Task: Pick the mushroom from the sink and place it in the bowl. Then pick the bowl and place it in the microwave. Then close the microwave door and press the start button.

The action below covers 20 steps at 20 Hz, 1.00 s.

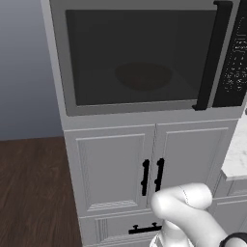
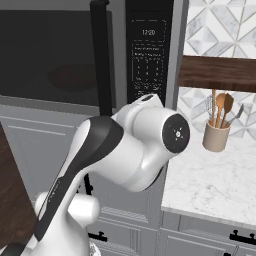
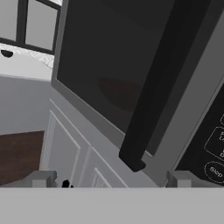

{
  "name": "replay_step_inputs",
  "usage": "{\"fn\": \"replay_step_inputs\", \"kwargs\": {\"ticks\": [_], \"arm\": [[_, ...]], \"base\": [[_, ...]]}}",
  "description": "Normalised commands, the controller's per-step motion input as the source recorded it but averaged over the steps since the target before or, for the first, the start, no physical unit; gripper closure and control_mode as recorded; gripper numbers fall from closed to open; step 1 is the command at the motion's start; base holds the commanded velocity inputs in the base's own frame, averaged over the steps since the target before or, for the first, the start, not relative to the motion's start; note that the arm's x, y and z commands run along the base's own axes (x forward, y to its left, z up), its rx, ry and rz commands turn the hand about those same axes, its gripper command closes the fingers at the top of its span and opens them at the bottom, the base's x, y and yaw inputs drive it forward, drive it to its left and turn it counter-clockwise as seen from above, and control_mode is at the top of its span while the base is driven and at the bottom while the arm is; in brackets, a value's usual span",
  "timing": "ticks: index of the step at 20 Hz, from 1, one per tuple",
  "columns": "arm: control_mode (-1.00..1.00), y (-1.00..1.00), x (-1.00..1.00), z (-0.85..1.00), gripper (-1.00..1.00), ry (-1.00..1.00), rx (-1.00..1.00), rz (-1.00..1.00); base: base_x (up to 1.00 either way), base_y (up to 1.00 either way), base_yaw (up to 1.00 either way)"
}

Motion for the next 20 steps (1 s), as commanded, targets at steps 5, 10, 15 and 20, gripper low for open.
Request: {"fn": "replay_step_inputs", "kwargs": {"ticks": [5, 10, 15, 20], "arm": [[-1.00, 0.00, 0.05, 0.00, -1.00, -0.03, -0.01, 0.00], [-1.00, -0.05, 0.04, 0.00, -1.00, -0.04, -0.01, 0.00], [-1.00, -0.14, 0.10, -0.01, -1.00, -0.02, -0.02, -0.01], [-1.00, -0.07, 0.25, 0.00, -1.00, -0.01, -0.01, 0.00]], "base": [[0.00, 0.00, 0.00], [0.00, 0.00, 0.00], [0.00, 0.00, 0.00], [0.00, 0.00, 0.00]]}}
